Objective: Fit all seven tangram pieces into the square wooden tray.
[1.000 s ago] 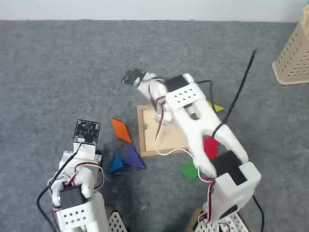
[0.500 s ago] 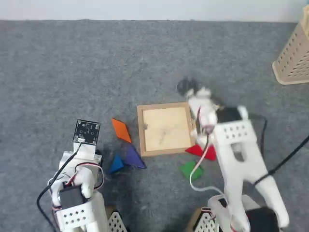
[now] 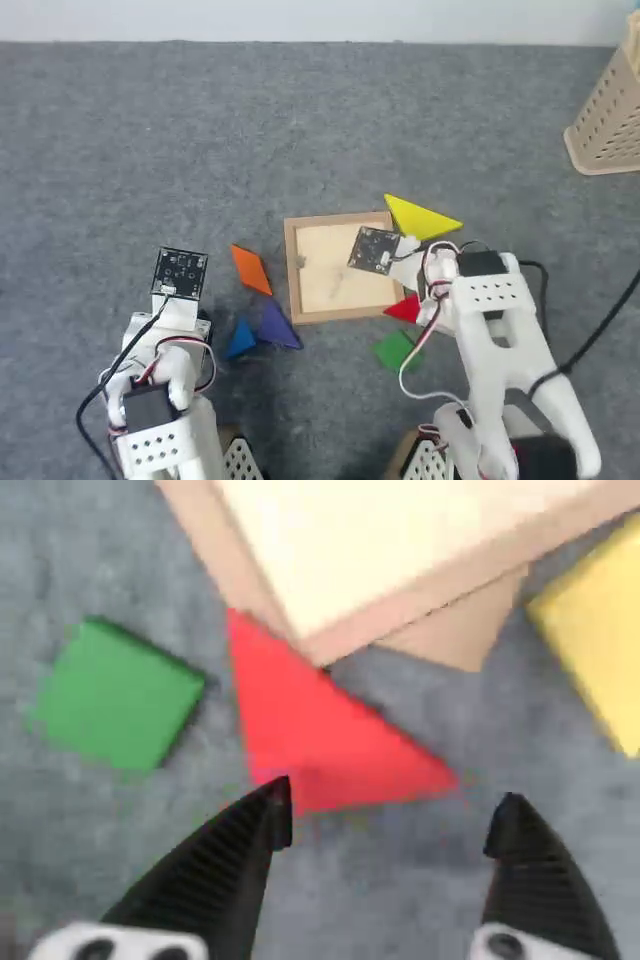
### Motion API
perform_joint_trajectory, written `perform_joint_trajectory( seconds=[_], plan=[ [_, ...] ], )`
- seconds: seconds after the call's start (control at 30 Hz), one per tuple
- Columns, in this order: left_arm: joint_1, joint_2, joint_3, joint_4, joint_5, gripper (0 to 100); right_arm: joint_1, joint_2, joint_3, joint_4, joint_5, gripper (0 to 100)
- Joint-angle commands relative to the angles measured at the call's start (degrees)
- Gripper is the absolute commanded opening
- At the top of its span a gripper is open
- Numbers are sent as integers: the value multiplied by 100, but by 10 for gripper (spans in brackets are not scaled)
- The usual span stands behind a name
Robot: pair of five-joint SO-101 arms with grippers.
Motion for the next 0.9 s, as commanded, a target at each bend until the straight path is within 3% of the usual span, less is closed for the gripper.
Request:
perform_joint_trajectory(
  seconds=[0.0,0.17,0.5,0.67,0.87],
  plan=[
    [-18,-114,-40,9,-53,148,57,523,-44,-409,352,330],
    [-18,-114,-40,9,-53,148,48,998,-44,-497,721,331],
    [-18,-114,-40,9,-53,148,13,1015,-70,-215,730,329],
    [-18,-114,-40,9,-53,148,-31,549,-158,-136,105,329],
    [-26,-114,-40,9,-53,148,-514,-277,-53,505,44,329]
  ],
)
